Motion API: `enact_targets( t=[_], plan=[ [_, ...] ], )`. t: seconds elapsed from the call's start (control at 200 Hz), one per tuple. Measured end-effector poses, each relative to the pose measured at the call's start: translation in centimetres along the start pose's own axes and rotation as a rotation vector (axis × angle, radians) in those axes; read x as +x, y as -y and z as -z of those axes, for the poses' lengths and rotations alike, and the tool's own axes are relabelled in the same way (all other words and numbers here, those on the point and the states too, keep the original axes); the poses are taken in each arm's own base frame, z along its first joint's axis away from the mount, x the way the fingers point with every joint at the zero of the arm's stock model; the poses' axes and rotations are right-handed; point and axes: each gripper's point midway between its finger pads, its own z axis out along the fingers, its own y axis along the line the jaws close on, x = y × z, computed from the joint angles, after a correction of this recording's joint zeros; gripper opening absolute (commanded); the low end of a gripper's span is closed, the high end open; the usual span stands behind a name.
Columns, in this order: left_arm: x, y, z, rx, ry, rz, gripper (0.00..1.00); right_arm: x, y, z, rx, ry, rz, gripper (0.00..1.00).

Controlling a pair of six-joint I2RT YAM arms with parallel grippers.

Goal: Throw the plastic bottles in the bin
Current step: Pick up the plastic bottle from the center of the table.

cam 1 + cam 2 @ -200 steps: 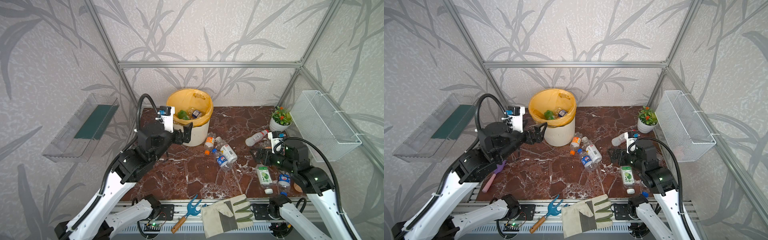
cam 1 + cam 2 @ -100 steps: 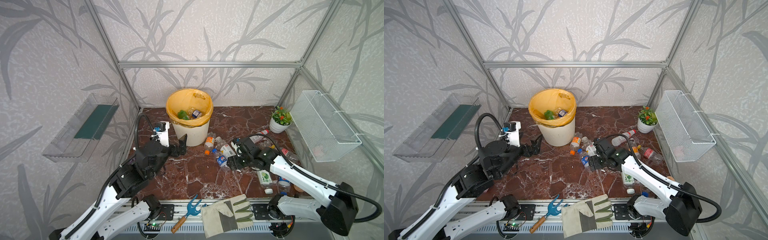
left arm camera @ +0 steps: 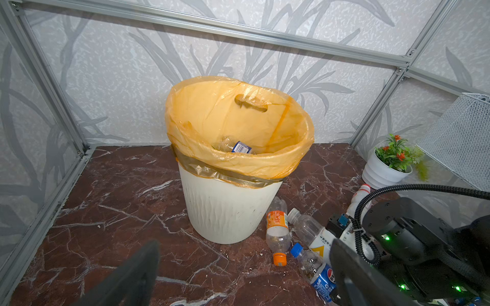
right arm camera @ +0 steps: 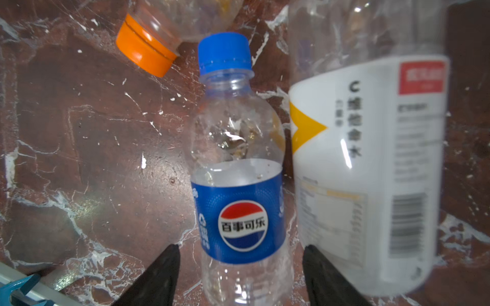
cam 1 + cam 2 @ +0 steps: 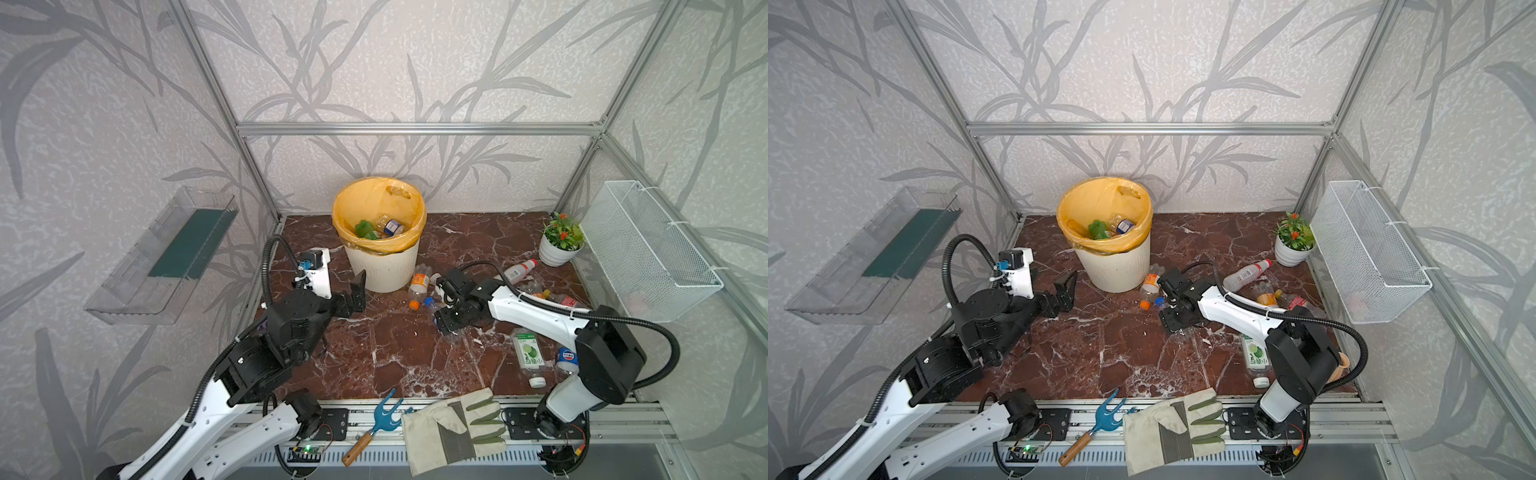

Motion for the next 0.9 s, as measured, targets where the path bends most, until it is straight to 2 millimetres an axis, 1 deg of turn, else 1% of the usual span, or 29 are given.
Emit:
enact_targets(
  t=[0.19, 0.29, 0.355, 0.41, 0.485, 0.515, 0.55, 0.65, 0.715, 0.785, 0.845, 0.905],
  plan=[
    [0.0, 0.0, 0.0, 0.000, -0.002, 0.006, 0.99, -1.2, -0.6, -2.3, 0.020, -0.044, 0.026, 0.71],
    [0.2, 0.0, 0.0, -0.001, -0.007, 0.004, 1.00, -1.2, -0.6, -3.6, 0.031, -0.073, 0.035, 0.70],
    [0.2, 0.0, 0.0, -0.002, -0.007, 0.005, 0.99, -0.9, -0.6, -4.0, 0.035, -0.088, 0.036, 0.69],
    [0.2, 0.0, 0.0, -0.002, -0.007, 0.006, 0.99, -0.8, -0.6, -4.3, 0.037, -0.096, 0.038, 0.65],
    [0.2, 0.0, 0.0, -0.001, -0.006, 0.008, 0.99, -0.6, -0.5, -4.6, 0.038, -0.105, 0.037, 0.54],
    [0.2, 0.0, 0.0, -0.001, -0.006, 0.008, 0.99, -0.7, -0.5, -4.7, 0.037, -0.105, 0.036, 0.51],
    [0.2, 0.0, 0.0, -0.001, -0.006, 0.010, 0.99, -0.7, -0.6, -4.6, 0.036, -0.102, 0.029, 0.49],
    [0.2, -0.1, 0.0, -0.002, -0.008, 0.011, 0.99, -0.6, -0.8, -4.3, 0.016, -0.087, 0.012, 0.48],
    [0.3, -0.1, 0.0, -0.003, -0.011, 0.011, 0.99, -0.2, -0.9, -3.3, -0.003, -0.066, 0.000, 0.48],
    [0.3, -0.1, 0.0, -0.004, -0.011, 0.012, 0.99, -0.3, -1.2, -1.0, -0.030, -0.011, -0.013, 0.48],
    [0.3, -0.2, 0.0, -0.006, -0.011, 0.016, 0.99, -1.1, -1.5, 1.9, -0.060, 0.072, -0.020, 0.48],
    [0.3, -0.2, 0.1, -0.007, -0.009, 0.020, 0.99, -2.3, -2.0, 5.4, -0.098, 0.177, -0.029, 0.48]
  ],
)
